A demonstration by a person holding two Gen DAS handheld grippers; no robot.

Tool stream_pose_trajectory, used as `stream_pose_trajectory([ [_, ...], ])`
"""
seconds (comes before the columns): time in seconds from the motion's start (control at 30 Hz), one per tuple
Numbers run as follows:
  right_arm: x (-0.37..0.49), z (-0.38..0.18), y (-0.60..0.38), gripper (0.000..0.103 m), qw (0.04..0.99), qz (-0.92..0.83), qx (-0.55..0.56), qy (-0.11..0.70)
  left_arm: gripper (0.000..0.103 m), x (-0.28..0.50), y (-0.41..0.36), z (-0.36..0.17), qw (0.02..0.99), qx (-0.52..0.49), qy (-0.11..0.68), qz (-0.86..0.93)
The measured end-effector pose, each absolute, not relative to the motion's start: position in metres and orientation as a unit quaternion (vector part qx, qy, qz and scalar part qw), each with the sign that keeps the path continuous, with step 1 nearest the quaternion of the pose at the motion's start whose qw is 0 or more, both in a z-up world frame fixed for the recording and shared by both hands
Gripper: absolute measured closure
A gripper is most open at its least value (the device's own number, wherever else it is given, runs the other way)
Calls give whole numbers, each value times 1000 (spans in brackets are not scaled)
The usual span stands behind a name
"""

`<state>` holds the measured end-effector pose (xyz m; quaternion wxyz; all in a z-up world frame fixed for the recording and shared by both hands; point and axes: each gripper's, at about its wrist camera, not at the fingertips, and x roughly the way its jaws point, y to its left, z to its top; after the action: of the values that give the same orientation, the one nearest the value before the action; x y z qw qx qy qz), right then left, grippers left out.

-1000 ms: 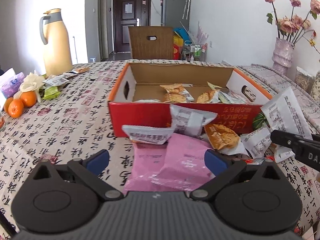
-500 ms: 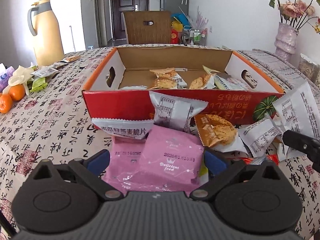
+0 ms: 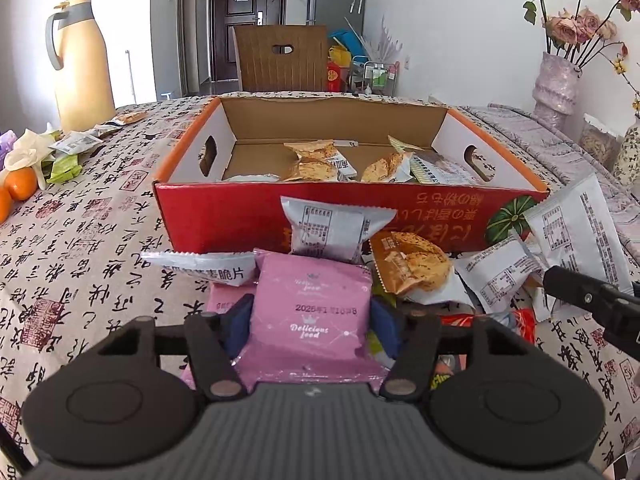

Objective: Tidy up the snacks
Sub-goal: 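Grasp a white packet with the right gripper while the left gripper grasps a pink packet, then carry the white and pink packets over the box with both grippers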

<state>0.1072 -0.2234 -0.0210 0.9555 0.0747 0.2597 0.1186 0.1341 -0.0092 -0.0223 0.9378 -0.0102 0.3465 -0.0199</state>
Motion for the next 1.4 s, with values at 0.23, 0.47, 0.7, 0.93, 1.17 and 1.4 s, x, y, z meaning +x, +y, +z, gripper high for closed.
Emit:
stream_pose_trajectory([
  [0.23,104,-18,-224,86,957,119,74,255,40,122,-8,-11,944,-11,329,-25],
  [0.47,100,-11,-221,86,959,124,70,246,40,108,-10,12,955,-13,294,-35],
  [0.7,108,1,-216,86,960,133,68,236,40,108,-12,34,963,-18,265,-41],
  [0.93,127,11,-211,86,961,143,70,228,40,123,-12,47,967,-16,252,-37],
  [1.17,152,20,-206,86,962,145,71,222,40,148,-11,56,969,-16,244,-35],
  [1.4,181,27,-197,86,963,146,65,216,40,180,-8,58,969,-16,244,-33],
])
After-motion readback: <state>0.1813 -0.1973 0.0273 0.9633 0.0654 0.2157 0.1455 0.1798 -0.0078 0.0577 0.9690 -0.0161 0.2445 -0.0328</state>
